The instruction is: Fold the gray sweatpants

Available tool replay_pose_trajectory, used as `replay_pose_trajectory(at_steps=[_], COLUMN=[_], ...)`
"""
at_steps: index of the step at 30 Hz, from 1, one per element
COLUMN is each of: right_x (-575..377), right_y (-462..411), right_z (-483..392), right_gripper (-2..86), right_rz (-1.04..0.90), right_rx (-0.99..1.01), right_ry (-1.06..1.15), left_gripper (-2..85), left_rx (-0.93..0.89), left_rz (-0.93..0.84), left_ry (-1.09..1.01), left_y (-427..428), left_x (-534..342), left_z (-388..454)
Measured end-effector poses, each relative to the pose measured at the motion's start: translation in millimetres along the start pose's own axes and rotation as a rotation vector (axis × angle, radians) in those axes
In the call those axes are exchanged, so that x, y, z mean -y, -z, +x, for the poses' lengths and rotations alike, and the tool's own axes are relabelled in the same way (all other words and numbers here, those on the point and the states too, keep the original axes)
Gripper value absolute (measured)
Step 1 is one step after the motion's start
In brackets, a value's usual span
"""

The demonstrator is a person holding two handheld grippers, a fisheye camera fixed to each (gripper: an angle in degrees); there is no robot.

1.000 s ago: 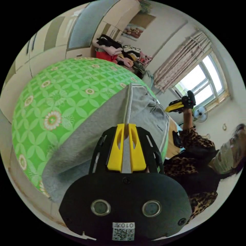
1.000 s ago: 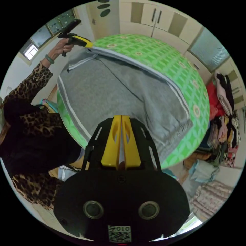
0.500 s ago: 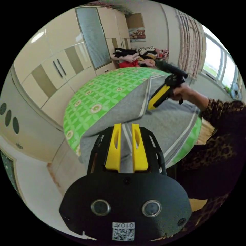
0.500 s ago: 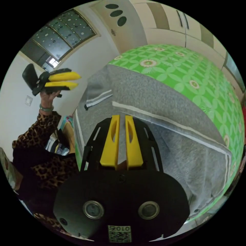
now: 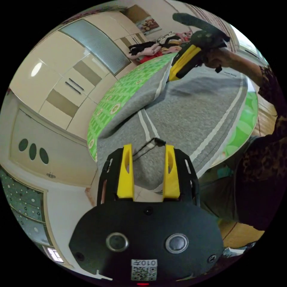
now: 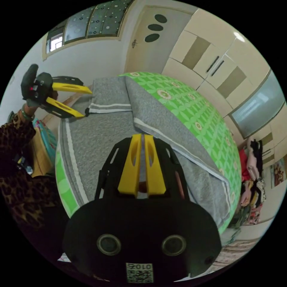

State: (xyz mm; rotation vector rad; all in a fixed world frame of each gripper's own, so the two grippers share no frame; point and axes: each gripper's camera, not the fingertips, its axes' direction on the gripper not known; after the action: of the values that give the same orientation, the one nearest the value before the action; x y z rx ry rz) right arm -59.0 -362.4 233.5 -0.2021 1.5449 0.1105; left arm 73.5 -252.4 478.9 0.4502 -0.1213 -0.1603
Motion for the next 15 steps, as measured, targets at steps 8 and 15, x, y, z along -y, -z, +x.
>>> replay_pose_trajectory(at_steps=[8,15], right_x=[-12,-17], right_y=[-15,-8], right_z=[6,-2], right_gripper=[4.8,5.1], right_rz=[-0.108,-0.102], right_rx=[0.118,0.108], right_ry=[-0.020,-0.016], left_gripper=[9.2,8.1], left_rx=[-0.227,-0.193], left_rz=[0.077,0.053], left_ry=[0.108,0.102], left_y=[-4,5], left_x=[-16,-13], left_z=[-16,-7])
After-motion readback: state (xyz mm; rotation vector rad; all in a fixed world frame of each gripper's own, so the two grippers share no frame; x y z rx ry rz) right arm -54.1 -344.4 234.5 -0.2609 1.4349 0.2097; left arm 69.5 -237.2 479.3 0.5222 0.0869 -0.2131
